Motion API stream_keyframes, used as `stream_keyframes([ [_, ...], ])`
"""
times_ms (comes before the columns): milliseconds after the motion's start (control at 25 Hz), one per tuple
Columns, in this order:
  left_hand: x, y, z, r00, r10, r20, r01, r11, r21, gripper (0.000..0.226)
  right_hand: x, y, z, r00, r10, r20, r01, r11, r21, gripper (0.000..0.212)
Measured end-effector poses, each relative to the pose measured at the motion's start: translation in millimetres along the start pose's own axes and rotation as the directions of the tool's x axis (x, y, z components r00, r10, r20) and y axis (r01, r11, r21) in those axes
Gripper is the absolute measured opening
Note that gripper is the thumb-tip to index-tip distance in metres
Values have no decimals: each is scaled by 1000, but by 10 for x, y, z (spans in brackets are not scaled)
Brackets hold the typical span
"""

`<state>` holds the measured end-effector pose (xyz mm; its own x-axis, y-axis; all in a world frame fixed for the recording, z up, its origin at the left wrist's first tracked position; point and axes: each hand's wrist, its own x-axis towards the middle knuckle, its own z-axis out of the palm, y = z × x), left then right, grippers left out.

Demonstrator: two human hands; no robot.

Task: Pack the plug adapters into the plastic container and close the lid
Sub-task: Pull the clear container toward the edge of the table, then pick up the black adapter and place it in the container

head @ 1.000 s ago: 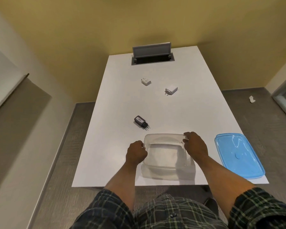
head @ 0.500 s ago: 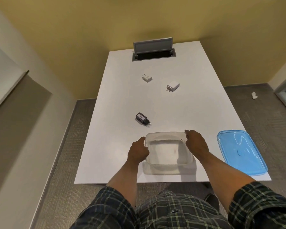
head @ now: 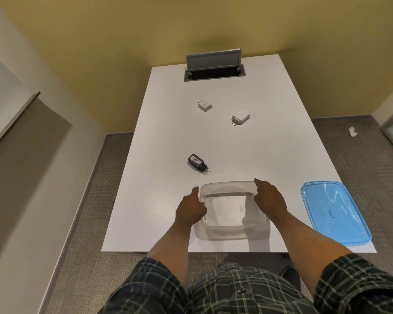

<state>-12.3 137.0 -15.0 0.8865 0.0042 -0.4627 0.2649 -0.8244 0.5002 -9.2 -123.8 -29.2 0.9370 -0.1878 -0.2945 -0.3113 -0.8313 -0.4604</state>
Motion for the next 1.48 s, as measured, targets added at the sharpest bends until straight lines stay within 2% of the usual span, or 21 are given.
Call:
stream_keyframes([
  [240,87,-43,-15,988,76,-135,-40,967,252,52,53,-156,-29,973,-126,-192,95,982,-165,23],
  [400,249,-146,-183,966,206,-154,-127,903,411,67,187,-369,-75,967,-167,-194,130,973,-189,41],
  [560,474,-259,-330,962,220,-161,-119,869,481,72,402,-651,-27,965,-237,-111,210,954,-213,52],
  [720,658,-396,-322,974,186,-126,-106,873,476,75,666,-988,156,953,-301,-27,281,915,-290,47],
  [960,930,-540,-265,980,190,-55,-147,887,439,76,935,-1380,540,950,-309,38,307,909,-284,24],
  [1240,1174,-812,-190,987,147,69,-163,875,457,76,1263,-1663,788,967,-247,60,254,938,-237,31],
  [1480,1206,-947,-97,983,167,83,-186,895,406,86,1471,-1858,929,976,-206,71,216,953,-210,35],
])
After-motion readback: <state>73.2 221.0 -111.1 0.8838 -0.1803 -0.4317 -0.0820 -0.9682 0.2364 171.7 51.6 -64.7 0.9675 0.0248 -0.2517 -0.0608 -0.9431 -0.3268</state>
